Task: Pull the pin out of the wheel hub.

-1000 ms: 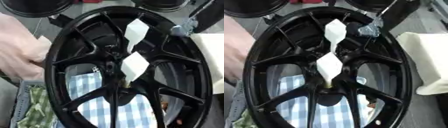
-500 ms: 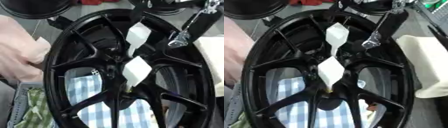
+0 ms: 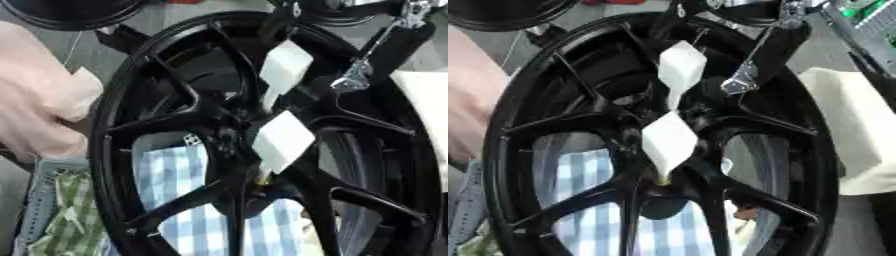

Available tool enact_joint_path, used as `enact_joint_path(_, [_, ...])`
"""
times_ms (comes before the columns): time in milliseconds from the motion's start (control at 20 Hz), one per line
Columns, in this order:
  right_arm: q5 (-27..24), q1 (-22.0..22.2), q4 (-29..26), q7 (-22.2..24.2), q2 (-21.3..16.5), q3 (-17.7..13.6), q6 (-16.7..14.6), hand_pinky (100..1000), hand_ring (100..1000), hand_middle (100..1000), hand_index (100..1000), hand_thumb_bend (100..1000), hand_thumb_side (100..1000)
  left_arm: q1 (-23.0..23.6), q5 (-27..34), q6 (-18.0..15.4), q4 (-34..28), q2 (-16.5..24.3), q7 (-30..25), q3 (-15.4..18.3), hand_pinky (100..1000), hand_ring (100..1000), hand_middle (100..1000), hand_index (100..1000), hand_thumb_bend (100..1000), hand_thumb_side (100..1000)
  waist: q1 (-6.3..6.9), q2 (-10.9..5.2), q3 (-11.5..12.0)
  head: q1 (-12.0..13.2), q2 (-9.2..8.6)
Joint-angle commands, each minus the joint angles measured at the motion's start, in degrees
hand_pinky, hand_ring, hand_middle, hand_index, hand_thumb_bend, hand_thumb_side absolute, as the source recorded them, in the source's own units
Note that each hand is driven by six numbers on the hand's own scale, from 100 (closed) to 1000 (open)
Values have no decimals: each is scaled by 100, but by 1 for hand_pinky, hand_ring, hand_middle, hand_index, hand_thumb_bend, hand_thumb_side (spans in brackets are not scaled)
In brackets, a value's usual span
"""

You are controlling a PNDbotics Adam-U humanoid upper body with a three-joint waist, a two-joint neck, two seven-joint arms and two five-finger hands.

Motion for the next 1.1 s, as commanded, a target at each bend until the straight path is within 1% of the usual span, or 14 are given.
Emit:
enact_joint_path(50, [70,-67,32,-65,-81,-102,-10,918,942,824,931,347,100,-29,22,-2,-103,55,-26,30,759,895,659,759,147,831,21,-105,21,-28,-55])
enact_joint_path(150, [96,-45,52,-55,-77,-91,-27,915,938,812,921,337,100,-30,23,-1,-103,48,-27,31,759,895,659,759,146,833,12,-85,31,-30,-49])
enact_joint_path(450, [132,-14,109,-54,-60,-89,-47,908,927,751,869,269,100,-38,29,3,-103,30,-23,33,760,896,659,759,147,834,-5,-43,59,-39,-49])
enact_joint_path(550, [131,-1,127,-74,-58,-88,-45,905,917,709,841,202,100,-36,33,6,-103,24,-20,36,760,896,659,759,147,834,-9,-38,66,-43,-48])
enact_joint_path(600, [116,0,133,-86,-55,-88,-39,903,913,699,835,188,100,-36,36,7,-103,20,-18,37,760,896,659,759,147,834,-11,-38,68,-43,-45])
enact_joint_path(650, [97,-2,137,-94,-51,-88,-31,899,904,669,816,148,100,-36,40,9,-103,18,-17,37,760,896,659,759,147,834,-12,-38,69,-42,-42])
enact_joint_path(750, [31,-11,139,-112,-39,-81,-5,896,892,624,784,100,100,-32,47,13,-103,11,-18,37,761,896,658,758,148,835,-14,-43,66,-40,-33])
enact_joint_path(850, [-47,-22,135,-124,-29,-74,33,893,879,587,753,100,100,-28,54,21,-103,2,-13,39,761,896,657,758,149,835,-16,-49,62,-39,-26])
enact_joint_path(950, [-100,-35,129,-130,-24,-73,73,885,861,536,708,100,100,-25,60,28,-103,-3,-9,42,761,896,657,758,149,835,-21,-54,61,-38,-20])
enact_joint_path(1100, [-195,-40,141,-235,-12,-91,115,859,792,406,568,100,100,-28,66,32,-103,-12,-8,45,761,896,656,758,150,835,-33,-59,67,-41,-27])
